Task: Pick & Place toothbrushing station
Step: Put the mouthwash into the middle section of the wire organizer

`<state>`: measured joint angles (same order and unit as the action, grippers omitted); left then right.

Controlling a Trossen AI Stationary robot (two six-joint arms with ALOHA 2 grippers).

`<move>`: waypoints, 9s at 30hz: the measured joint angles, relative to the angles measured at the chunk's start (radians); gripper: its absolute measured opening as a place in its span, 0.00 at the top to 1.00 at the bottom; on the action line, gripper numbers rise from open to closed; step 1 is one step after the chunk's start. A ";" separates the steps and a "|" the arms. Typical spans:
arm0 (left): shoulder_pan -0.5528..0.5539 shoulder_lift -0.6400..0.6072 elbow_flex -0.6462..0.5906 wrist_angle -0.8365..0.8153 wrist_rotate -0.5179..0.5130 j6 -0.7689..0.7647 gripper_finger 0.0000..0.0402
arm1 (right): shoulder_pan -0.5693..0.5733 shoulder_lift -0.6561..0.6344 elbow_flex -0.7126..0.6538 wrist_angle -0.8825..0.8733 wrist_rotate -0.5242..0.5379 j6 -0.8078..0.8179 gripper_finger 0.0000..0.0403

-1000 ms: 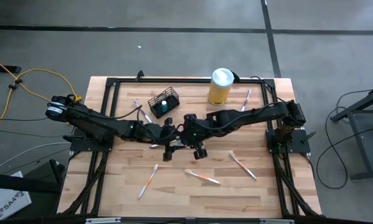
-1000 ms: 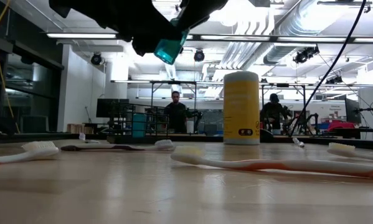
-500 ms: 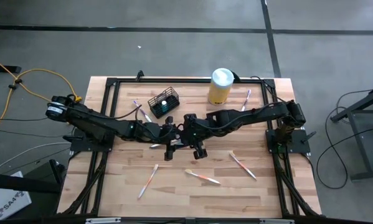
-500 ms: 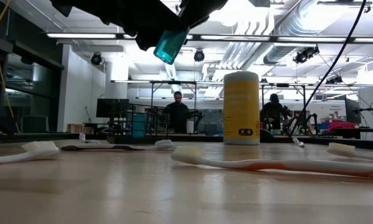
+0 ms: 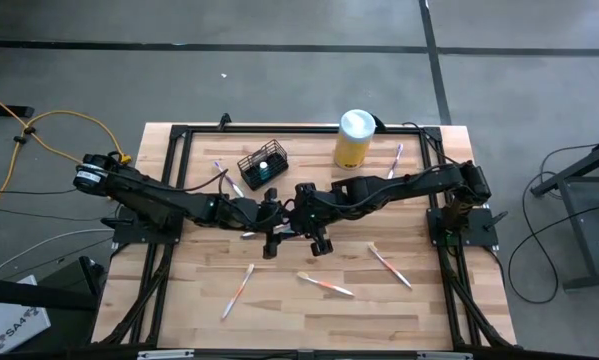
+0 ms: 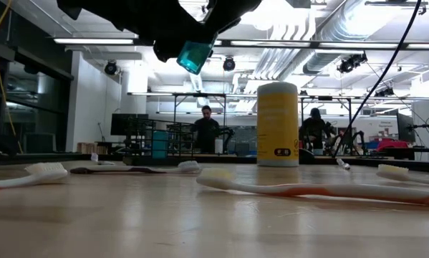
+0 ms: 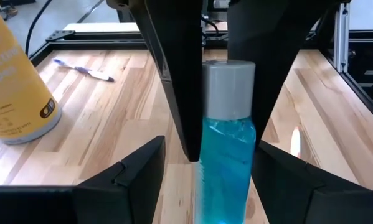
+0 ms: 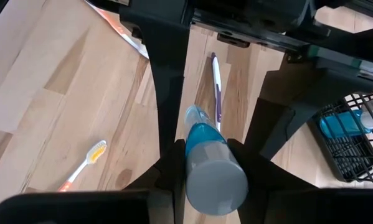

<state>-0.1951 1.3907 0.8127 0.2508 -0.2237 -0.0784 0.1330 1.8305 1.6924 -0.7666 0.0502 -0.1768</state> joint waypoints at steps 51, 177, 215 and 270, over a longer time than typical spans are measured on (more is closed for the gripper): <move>0.000 0.000 0.000 -0.008 -0.001 0.003 0.82 | 0.005 0.000 0.000 -0.003 -0.031 0.023 0.55; -0.104 0.000 0.000 0.628 0.101 0.447 0.82 | 0.100 -0.163 -0.001 0.181 -0.075 0.121 0.51; -0.134 0.000 0.000 0.603 0.029 0.456 0.67 | 0.067 -0.153 0.000 0.129 -0.156 0.153 0.84; -0.128 -0.071 0.174 -0.051 -0.015 0.053 0.66 | 0.070 -0.155 -0.109 0.151 -0.139 0.243 0.84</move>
<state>-0.3234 1.3193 0.9871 0.1997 -0.2388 -0.0253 0.2028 1.6756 1.5837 -0.6159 -0.0887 0.0666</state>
